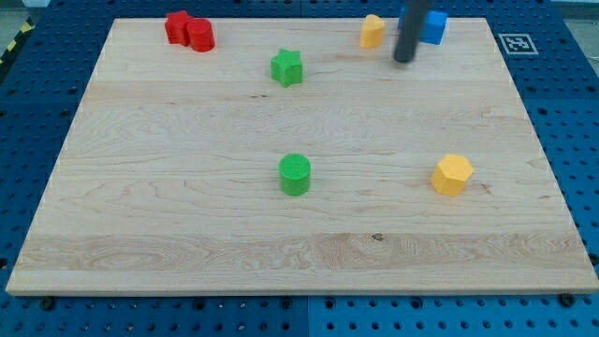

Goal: Slide the yellow heart towards the center right

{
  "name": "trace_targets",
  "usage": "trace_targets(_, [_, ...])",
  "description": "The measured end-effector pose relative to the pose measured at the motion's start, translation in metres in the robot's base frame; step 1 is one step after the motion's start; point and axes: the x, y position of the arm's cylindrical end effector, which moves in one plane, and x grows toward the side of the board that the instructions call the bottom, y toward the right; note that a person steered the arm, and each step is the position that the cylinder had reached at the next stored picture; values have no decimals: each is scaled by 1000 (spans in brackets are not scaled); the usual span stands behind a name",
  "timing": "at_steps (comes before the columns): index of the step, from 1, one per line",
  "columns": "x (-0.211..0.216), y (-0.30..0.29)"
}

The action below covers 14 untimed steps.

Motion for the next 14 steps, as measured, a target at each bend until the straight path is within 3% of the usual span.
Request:
trace_targets(1, [-22, -61])
trace_targets(2, [-27, -72])
trace_targets(3, [-73, -94])
trace_targets(4, [-74, -94])
trace_targets(6, [-74, -78])
trace_targets(8, [-74, -4])
trace_targets(9, [-74, -3])
trace_targets(12, [13, 16])
trace_targets(14, [28, 41])
